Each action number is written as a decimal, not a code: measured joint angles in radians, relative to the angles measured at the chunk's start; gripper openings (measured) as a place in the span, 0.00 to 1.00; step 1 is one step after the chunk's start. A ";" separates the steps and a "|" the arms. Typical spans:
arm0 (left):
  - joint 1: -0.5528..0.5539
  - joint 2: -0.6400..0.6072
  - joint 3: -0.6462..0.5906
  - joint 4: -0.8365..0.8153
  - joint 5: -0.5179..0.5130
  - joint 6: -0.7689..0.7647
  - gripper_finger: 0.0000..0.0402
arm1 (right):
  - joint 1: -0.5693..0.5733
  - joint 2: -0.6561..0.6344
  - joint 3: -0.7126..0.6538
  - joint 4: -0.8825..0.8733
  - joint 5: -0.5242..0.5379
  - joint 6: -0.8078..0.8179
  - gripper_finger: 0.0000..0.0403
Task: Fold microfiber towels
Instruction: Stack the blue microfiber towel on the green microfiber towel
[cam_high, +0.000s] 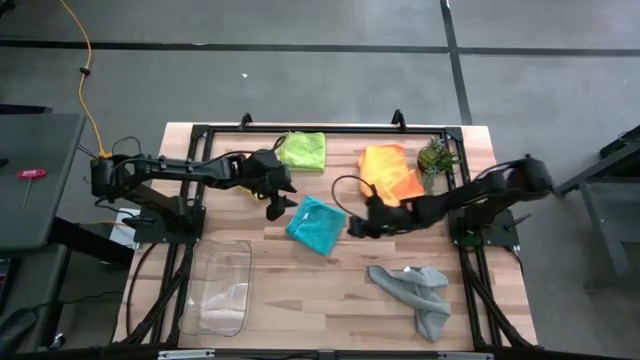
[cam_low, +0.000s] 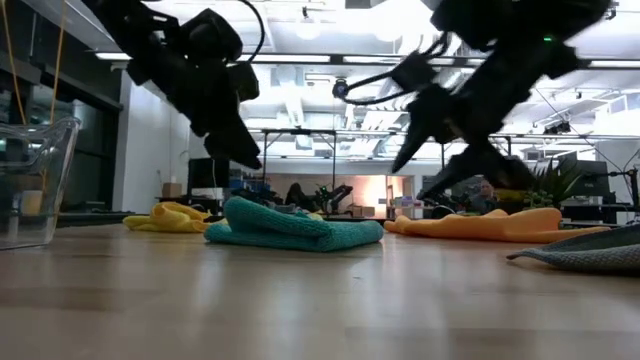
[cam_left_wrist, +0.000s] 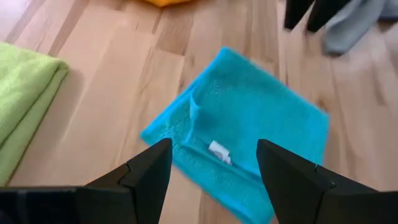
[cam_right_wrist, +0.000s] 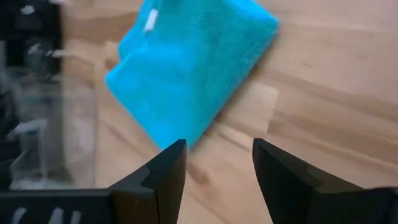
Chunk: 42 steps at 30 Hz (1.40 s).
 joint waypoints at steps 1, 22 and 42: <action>0.005 0.000 0.000 0.020 0.013 -0.010 0.56 | -0.003 0.034 0.030 -0.016 0.008 0.015 0.44; 0.245 -0.188 0.000 0.282 0.396 -0.085 0.56 | 0.004 0.267 0.203 -0.037 0.019 0.238 0.44; 0.244 -0.188 0.000 0.230 0.353 -0.058 0.56 | 0.006 0.265 0.203 0.011 0.025 0.351 0.73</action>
